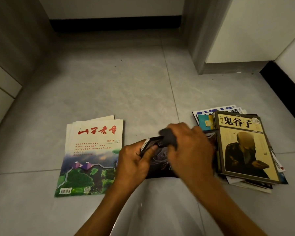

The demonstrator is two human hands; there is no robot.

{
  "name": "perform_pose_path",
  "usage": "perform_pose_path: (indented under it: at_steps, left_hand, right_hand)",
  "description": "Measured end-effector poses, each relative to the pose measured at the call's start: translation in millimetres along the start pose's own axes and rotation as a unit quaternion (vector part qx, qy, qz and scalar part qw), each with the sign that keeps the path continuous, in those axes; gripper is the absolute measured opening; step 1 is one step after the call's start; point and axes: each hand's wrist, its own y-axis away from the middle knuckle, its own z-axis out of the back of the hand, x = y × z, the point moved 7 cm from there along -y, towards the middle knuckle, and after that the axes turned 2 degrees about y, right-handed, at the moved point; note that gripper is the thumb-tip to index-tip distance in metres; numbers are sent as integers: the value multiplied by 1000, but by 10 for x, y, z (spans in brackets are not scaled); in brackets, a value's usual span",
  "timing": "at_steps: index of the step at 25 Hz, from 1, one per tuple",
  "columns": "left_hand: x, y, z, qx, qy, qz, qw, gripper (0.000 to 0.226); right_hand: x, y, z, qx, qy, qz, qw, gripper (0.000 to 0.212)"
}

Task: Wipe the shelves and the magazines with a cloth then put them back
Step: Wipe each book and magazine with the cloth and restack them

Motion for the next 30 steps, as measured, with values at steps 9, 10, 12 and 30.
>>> perform_pose_path:
  at_steps: [9, 10, 12, 30]
  left_hand:
    - [-52, -32, 231, -11, 42, 58, 997, 18]
    - [-46, -43, 252, -11, 43, 59, 997, 17]
    - [42, -63, 311, -21, 51, 68, 996, 15]
    - [36, -258, 190, 49, 12, 78, 996, 23]
  right_hand:
    - [-1040, -361, -170, 84, 39, -104, 990, 35]
    - [-1195, -400, -207, 109, 18, -117, 987, 35]
    - [-1371, -460, -240, 156, -147, -180, 960, 33]
    - [613, -348, 399, 60, -113, 143, 981, 64]
